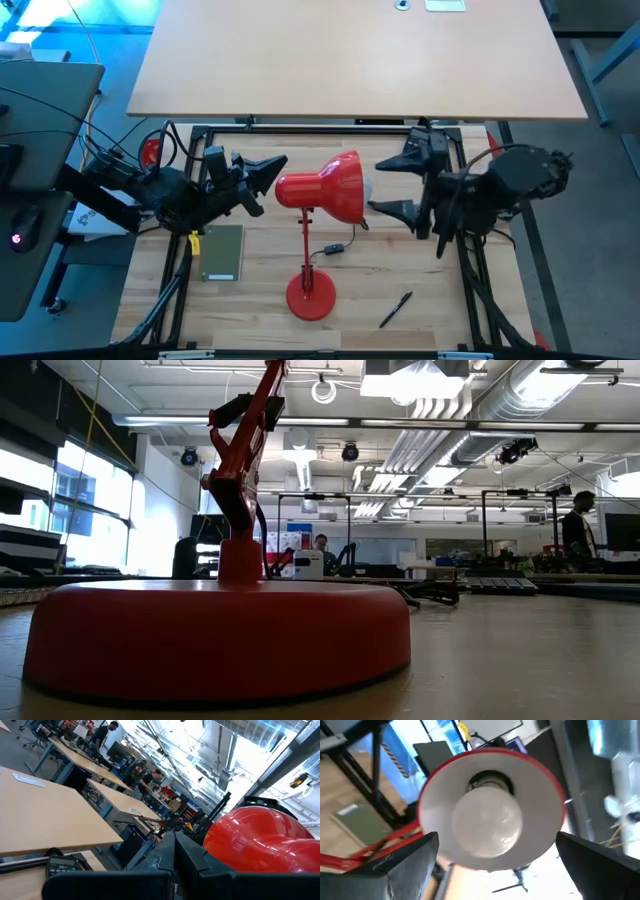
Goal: Screw lightbulb
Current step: Insert the white lightbulb into the red lamp
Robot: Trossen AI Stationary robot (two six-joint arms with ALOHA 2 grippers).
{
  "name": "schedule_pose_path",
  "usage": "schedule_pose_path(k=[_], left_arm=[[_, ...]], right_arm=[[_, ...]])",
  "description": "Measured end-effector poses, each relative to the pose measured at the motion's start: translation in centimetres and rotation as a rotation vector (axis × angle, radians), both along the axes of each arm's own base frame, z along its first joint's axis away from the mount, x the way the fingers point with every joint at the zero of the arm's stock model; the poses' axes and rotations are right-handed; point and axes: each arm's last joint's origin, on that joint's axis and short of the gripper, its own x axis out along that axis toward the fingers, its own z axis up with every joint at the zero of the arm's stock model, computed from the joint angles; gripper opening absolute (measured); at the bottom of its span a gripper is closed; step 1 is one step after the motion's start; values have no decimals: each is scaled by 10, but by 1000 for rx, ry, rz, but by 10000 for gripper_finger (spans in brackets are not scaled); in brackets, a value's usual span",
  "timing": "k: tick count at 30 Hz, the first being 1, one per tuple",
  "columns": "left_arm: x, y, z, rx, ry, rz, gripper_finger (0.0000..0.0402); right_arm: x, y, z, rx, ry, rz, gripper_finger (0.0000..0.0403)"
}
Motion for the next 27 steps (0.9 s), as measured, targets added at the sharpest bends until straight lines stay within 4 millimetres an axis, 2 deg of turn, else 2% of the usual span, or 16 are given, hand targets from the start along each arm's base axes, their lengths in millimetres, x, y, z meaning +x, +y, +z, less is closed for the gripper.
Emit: schedule_pose_path(k=[2, 4, 8, 12, 15, 17, 21, 27], left_arm=[[0, 0, 0, 4, 3, 1, 0], [0, 0, 0, 4, 2, 1, 0], [0, 0, 0, 43, 27, 10, 0], [0, 0, 0, 146, 93, 31, 0], [1, -1, -1, 272, 177, 42, 0], [1, -1, -3, 343, 229, 51, 0], [2, -3, -6, 440, 311, 55, 0], [3, -5, -14, 506, 405, 39, 0]], right_arm=[[-5, -3, 1, 121, 3, -10, 398], [-13, -7, 3, 347, -8, -23, 398], [-23, -18, 5, 1004, -18, -56, 398], [-17, -29, 0, 1694, 116, -71, 398], [-9, -33, -3, 2047, 237, -94, 398], [-3, -32, -5, 2202, 295, -124, 398], [9, -28, -10, 2355, 330, -183, 398], [12, -36, -8, 2437, 189, -216, 398]])
